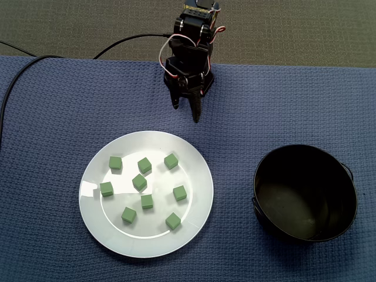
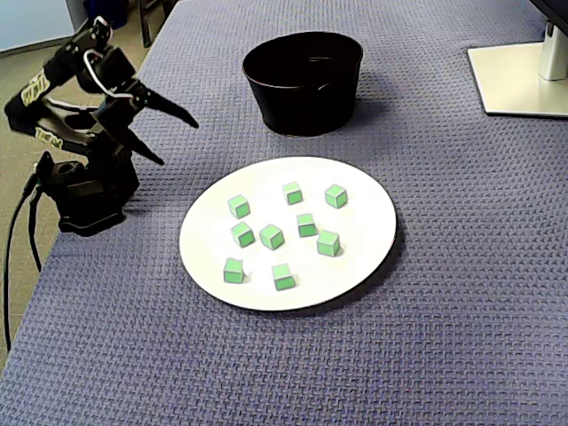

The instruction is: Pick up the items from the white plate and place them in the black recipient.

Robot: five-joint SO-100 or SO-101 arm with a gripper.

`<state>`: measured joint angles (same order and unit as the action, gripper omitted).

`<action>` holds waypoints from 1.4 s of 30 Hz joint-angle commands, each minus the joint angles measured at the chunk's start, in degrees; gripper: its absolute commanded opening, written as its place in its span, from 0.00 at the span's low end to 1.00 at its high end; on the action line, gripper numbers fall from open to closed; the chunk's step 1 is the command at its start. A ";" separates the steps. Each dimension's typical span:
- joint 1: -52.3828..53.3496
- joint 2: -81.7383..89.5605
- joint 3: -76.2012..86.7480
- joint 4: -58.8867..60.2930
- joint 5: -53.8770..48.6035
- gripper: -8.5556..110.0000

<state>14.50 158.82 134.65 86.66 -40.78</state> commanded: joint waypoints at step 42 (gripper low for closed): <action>-1.41 -56.25 -12.39 -34.28 1.14 0.07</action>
<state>13.54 97.65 126.83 48.08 -41.92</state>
